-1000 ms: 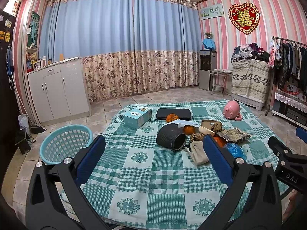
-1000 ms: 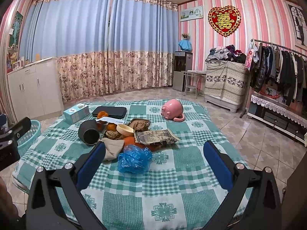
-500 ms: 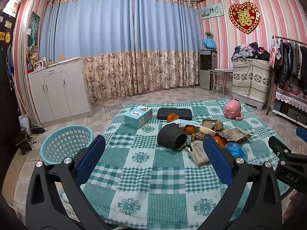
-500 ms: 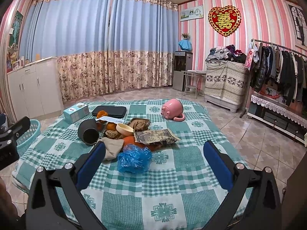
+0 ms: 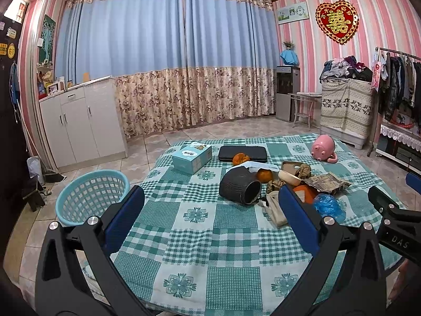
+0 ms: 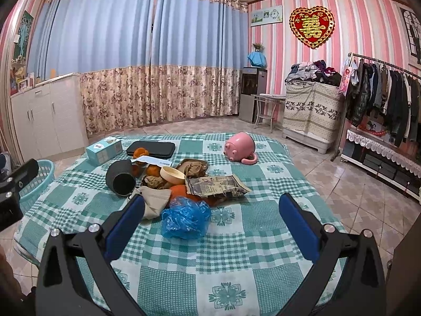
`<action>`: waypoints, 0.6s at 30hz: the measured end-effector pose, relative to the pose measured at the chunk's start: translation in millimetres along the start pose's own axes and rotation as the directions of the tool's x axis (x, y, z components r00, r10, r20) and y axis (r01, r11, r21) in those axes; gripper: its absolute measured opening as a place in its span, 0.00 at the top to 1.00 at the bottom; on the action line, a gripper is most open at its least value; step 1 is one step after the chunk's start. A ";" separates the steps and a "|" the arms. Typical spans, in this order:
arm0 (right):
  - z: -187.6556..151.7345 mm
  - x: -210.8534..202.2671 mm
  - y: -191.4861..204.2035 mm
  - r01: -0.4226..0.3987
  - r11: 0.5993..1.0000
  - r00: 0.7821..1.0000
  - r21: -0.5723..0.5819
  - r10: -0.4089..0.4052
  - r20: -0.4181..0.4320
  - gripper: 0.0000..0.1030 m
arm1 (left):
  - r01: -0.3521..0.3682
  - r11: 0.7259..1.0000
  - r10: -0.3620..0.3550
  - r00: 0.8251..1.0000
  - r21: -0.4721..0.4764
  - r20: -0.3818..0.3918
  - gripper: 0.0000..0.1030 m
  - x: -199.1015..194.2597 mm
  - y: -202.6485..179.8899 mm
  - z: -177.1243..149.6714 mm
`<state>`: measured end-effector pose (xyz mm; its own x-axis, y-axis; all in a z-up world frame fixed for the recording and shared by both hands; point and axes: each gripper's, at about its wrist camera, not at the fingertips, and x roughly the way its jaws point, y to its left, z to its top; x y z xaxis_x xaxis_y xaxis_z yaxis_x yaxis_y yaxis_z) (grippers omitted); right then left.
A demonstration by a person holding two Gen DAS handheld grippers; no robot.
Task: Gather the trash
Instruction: 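Grasp the blue plastic bag with the right tool while the left tool grasps the beige mask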
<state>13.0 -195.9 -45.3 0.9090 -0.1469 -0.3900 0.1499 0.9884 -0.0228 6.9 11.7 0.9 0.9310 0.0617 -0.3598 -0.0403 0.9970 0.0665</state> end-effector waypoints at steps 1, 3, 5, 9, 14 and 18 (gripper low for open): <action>-0.3 2.4 -0.3 0.002 1.000 1.000 0.000 -0.002 -0.001 0.04 | 0.000 1.000 0.000 1.000 -0.003 -0.001 0.05 1.5 0.8 -0.1; -0.8 6.9 -0.6 0.009 1.000 1.000 0.000 -0.009 -0.003 0.04 | 0.003 1.000 -0.003 1.000 -0.008 -0.001 0.05 4.4 2.3 0.5; -2.2 11.8 -1.9 0.008 1.000 1.000 0.001 -0.008 -0.002 0.04 | -0.003 1.000 0.003 1.000 -0.014 0.003 0.05 8.3 4.2 -0.1; -9.7 30.3 0.4 0.025 0.999 1.000 -0.031 -0.025 -0.016 0.04 | 0.007 0.999 -0.007 1.000 -0.034 -0.010 0.05 21.2 9.4 -1.8; -22.2 66.3 6.1 0.027 0.998 0.995 -0.048 -0.032 -0.097 0.04 | 0.010 1.000 -0.011 0.999 -0.027 -0.044 0.05 44.7 12.4 -10.9; -29.1 94.5 13.6 0.022 0.997 0.987 -0.072 -0.033 -0.158 0.04 | 0.018 1.000 -0.018 0.997 0.000 -0.078 0.05 63.4 7.9 -18.4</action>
<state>89.6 -195.2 -109.3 0.8310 -0.1713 -0.5292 0.1412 0.9852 -0.0972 58.9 24.4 -38.5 0.9005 0.0470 -0.4324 -0.0233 0.9979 0.0599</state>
